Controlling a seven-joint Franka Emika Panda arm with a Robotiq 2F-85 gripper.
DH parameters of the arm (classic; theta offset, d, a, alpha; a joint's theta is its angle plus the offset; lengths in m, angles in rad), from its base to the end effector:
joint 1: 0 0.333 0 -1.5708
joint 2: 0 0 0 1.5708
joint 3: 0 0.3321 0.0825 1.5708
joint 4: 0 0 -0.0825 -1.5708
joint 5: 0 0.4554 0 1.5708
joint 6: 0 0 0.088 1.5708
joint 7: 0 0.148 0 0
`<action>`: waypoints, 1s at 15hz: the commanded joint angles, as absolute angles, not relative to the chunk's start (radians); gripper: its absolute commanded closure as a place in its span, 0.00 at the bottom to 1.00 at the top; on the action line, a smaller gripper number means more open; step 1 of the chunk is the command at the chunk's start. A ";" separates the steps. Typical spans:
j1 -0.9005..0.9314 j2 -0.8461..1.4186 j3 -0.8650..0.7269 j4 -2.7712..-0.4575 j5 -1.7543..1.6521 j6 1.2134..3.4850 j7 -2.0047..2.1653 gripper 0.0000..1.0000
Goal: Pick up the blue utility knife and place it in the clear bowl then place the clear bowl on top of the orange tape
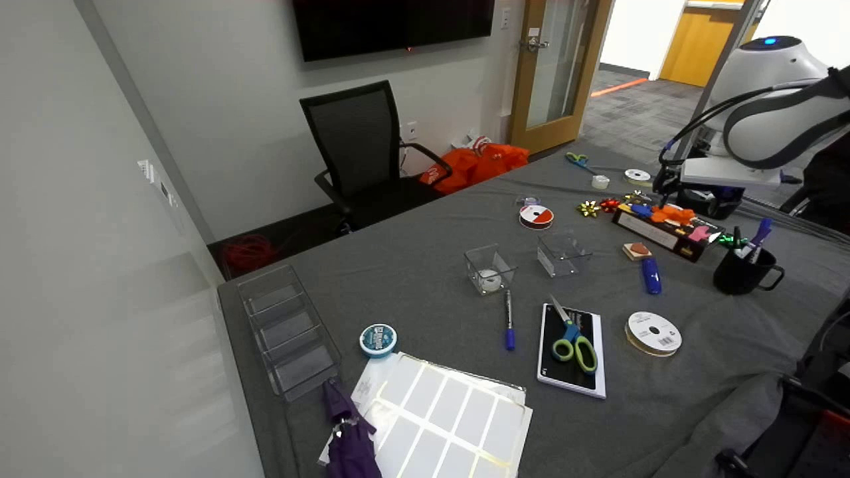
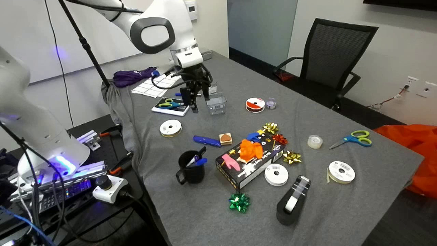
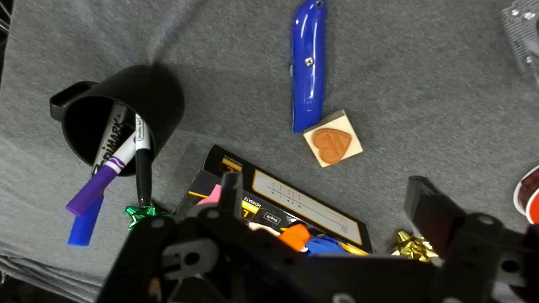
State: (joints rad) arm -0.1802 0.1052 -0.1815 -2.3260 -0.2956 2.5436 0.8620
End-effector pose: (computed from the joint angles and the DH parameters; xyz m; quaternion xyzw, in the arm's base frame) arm 0.5418 -0.2098 0.2273 0.8752 -0.4702 0.0781 0.0823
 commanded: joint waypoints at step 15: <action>-0.190 0.301 -0.210 -2.229 0.018 2.575 0.483 0.00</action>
State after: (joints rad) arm -0.1847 0.2140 -0.2015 -2.2832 -0.0357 2.5547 0.5566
